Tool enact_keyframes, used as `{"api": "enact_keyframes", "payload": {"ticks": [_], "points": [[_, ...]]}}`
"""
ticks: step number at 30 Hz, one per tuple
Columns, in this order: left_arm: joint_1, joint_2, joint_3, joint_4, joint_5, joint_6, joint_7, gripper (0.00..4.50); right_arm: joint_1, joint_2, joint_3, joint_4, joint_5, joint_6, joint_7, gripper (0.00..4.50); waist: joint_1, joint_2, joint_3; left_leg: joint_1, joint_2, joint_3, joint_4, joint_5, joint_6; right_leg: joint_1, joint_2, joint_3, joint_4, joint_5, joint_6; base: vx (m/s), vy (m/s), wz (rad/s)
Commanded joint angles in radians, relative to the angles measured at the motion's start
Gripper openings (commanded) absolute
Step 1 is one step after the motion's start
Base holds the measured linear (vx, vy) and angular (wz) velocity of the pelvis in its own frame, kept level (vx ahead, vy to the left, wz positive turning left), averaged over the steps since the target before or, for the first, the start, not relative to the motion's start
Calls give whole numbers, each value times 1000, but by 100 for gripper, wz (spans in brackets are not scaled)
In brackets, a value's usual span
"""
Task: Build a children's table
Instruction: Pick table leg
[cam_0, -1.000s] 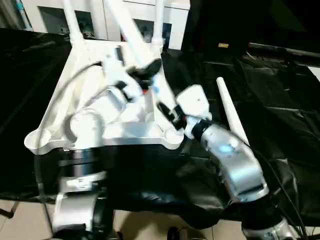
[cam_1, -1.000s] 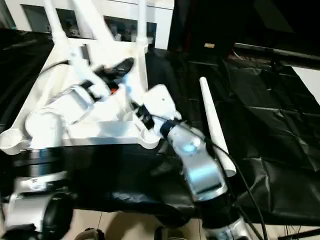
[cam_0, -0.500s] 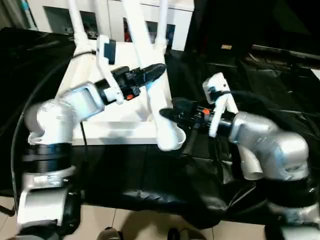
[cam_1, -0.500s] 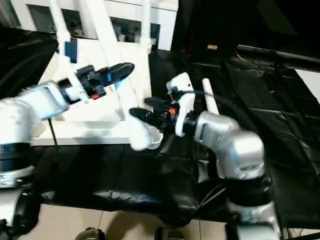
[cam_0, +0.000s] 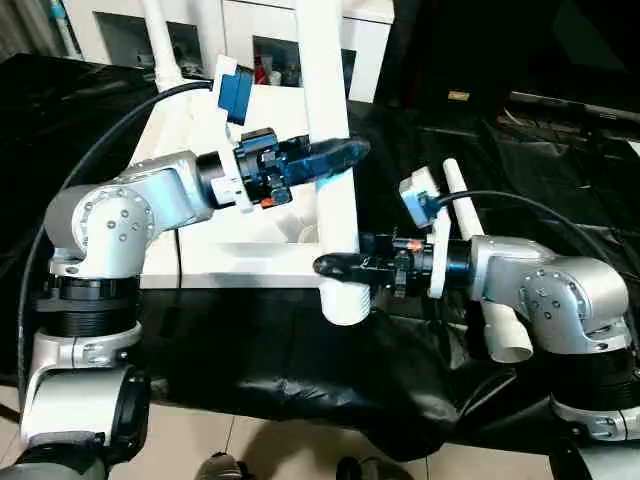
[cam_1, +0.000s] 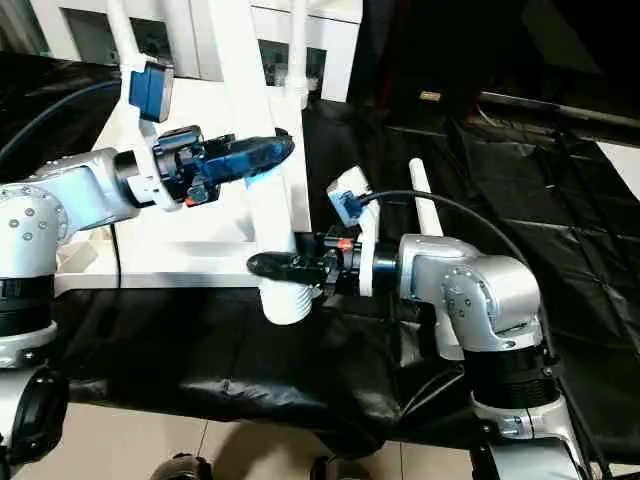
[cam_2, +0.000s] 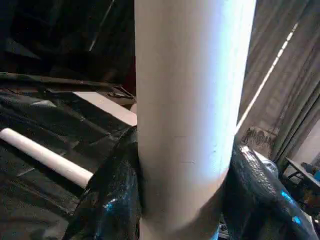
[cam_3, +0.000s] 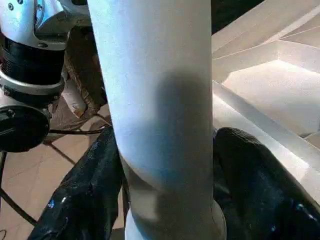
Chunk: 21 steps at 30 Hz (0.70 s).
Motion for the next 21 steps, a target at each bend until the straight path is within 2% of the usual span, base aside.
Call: {"api": "enact_keyframes", "payload": {"ticks": [1, 4, 12, 13, 14, 15, 17, 18, 19, 20, 21], "points": [[-9, -5, -16, -30, -29, 1, -37, 182, -15, -21, -21, 23, -3, 13, -30, 263, 4, 8, -81, 16, 2, 8, -63, -178, -32, 64, -44, 23, -64, -257, -155, 0, 0, 0], [-10, -8, -11, -25, -27, -2, -33, 182, -6, -15, -13, 10, -1, 11, -24, 221, 4, 6, -80, 16, 2, 9, -62, -177, -32, 62, -44, 23, -65, -262, -152, 0, 0, 0], [-2, -10, 0, -25, -28, -11, -25, 182, 2, 9, -3, 5, -14, -31, -63, 200, 5, 9, -81, 15, 2, 8, -63, -175, -36, 62, -45, 23, -65, -267, -147, 0, 0, 0], [-2, -14, 2, -22, -15, -17, -2, 238, 4, 13, -2, 3, -24, -44, -74, 200, 5, 9, -80, 16, 2, 9, -63, -180, -38, 61, -45, 23, -65, -270, -146, 0, 0, 0], [-6, -27, 12, -8, -3, -21, 39, 252, 6, 21, -2, 3, -39, -65, -101, 199, 4, 8, -80, 15, 3, 9, -63, -181, -41, 61, -45, 23, -65, -267, -147, 0, 0, 0], [-13, -51, 33, 14, 10, -16, 116, 252, 8, 41, 1, 2, -80, -114, -160, 197, 2, 4, -79, 13, 3, 9, -63, -177, -48, 60, -45, 23, -64, -264, -146, 0, 0, 0], [-13, -57, 36, 15, 16, -19, 135, 259, 7, 54, 3, 5, -106, -143, -195, 195, 4, 4, -81, 14, 0, 9, -62, -176, -49, 62, -45, 22, -65, -276, -142, 0, 0, 0], [-4, -64, 33, 0, 23, -27, 149, 272, 6, 74, 2, 7, -124, -153, -233, 194, 3, 4, -79, 14, 1, 9, -63, -176, -50, 59, -45, 24, -66, -283, -136, 0, 0, 0], [15, -81, 19, -34, 57, -52, 193, 287, 9, 100, 22, 4, -171, -192, -292, 194, 2, 6, -76, 13, 3, 7, -65, -180, -54, 58, -46, 23, -67, -290, -129, 0, 0, 0], [27, -93, 8, -51, 83, -71, 221, 293, 10, 119, 24, 3, -183, -190, -326, 194, 0, 6, -76, 13, 3, 8, -65, -184, -56, 57, -45, 23, -67, -293, -126, 0, 0, 0], [36, -102, -1, -64, 105, -86, 244, 296, 10, 134, 25, 3, -190, -186, -352, 193, -1, 10, -76, 14, 2, 7, -66, -180, -58, 58, -43, 24, -66, -281, -122, 0, 0, 0]]}}
